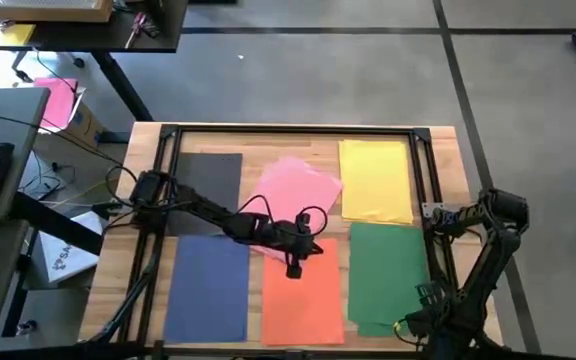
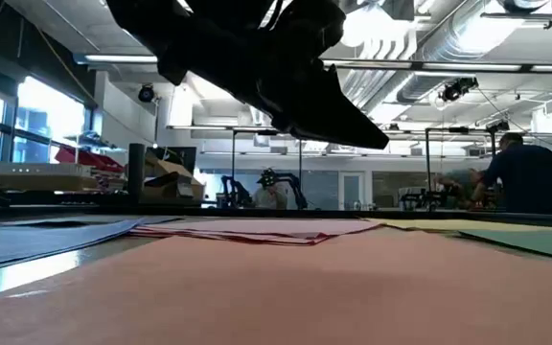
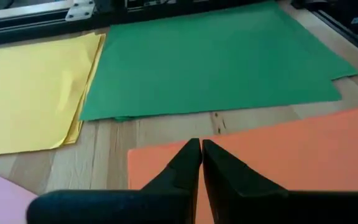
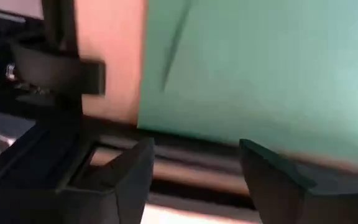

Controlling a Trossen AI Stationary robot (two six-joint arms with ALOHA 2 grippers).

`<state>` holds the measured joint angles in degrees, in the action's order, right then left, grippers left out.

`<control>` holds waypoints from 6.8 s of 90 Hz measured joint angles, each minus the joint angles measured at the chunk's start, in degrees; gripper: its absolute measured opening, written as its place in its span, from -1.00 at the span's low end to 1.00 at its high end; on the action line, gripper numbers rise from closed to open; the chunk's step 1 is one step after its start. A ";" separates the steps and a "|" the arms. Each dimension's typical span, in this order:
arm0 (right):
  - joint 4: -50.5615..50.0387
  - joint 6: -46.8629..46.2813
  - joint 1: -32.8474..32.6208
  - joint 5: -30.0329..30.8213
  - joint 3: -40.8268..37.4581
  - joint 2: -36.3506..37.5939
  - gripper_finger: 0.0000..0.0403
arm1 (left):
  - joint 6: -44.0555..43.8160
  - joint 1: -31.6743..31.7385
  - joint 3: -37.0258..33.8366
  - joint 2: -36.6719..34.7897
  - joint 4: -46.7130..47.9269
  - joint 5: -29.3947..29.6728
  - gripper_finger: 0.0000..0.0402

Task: Organize paper
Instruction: Stack the green paper on top of the green paper, then adjust the colored papers

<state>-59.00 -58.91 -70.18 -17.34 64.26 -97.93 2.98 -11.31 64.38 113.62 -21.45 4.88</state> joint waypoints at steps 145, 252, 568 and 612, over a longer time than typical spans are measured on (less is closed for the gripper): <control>43.55 0.17 15.26 12.94 -5.93 -3.75 -1.00 | -4.84 1.40 3.05 1.11 0.55 -2.18 -0.99; 38.97 -8.77 12.91 19.73 -5.89 -8.81 -1.00 | -0.79 8.49 45.53 31.93 24.15 2.93 -1.00; 41.84 23.34 83.35 8.80 -16.75 1.70 0.10 | -16.88 38.31 -12.74 -14.01 38.37 -8.96 0.05; 49.56 23.98 84.86 9.48 -16.67 -3.29 -0.18 | -18.92 38.18 -12.66 -13.55 39.35 -9.13 -0.26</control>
<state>-9.44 -34.93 14.67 -7.85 47.59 -101.22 -15.94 26.87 51.72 100.08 17.91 -4.25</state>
